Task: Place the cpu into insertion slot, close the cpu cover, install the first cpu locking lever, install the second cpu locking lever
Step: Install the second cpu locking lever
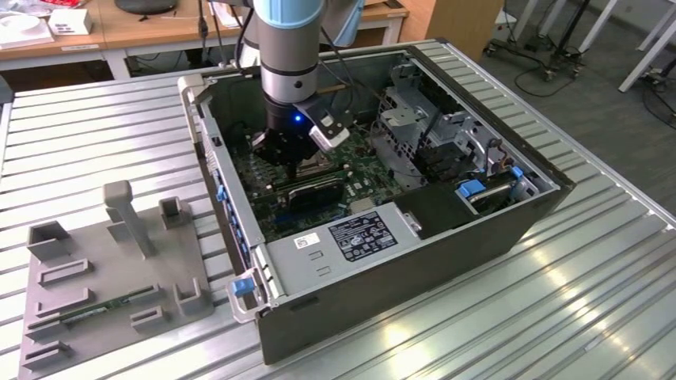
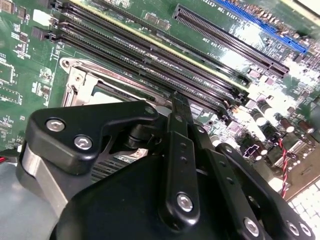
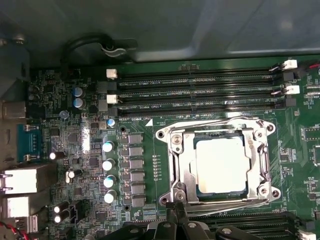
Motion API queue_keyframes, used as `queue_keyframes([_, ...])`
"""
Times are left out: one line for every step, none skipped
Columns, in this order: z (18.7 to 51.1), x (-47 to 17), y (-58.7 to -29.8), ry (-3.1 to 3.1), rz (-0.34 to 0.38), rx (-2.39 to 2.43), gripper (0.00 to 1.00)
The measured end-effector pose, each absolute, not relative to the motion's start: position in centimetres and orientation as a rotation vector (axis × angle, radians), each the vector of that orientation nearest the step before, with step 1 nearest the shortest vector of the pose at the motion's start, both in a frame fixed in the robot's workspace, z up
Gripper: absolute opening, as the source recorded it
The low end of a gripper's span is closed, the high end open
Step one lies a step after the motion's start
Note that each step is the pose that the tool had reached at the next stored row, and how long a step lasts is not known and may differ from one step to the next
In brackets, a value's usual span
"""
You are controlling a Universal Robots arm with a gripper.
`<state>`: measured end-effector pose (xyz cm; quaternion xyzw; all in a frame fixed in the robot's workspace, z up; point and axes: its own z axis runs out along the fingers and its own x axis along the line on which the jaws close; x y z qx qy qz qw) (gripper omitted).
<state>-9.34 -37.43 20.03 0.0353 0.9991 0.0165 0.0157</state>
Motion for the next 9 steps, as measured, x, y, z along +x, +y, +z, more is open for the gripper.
queue_keyframes([20.01,-9.34,-37.43,3.108,0.051,0.110,0.10])
queue_keyframes([20.01,-9.34,-37.42,3.107,0.051,0.110,0.10])
queue_keyframes([20.01,-9.34,-37.42,3.107,0.051,0.110,0.10])
queue_keyframes([20.00,-9.34,-37.42,3.107,0.052,0.110,0.10])
queue_keyframes([20.00,-9.34,-37.42,3.107,0.052,0.110,0.10])
queue_keyframes([20.00,-9.34,-37.42,3.107,0.052,0.110,0.10])
queue_keyframes([20.00,-9.35,-37.43,3.106,0.055,0.110,0.10])
queue_keyframes([20.00,-9.36,-37.43,3.102,0.067,0.110,0.10])
queue_keyframes([19.98,-9.36,-37.42,3.097,0.082,0.110,0.10])
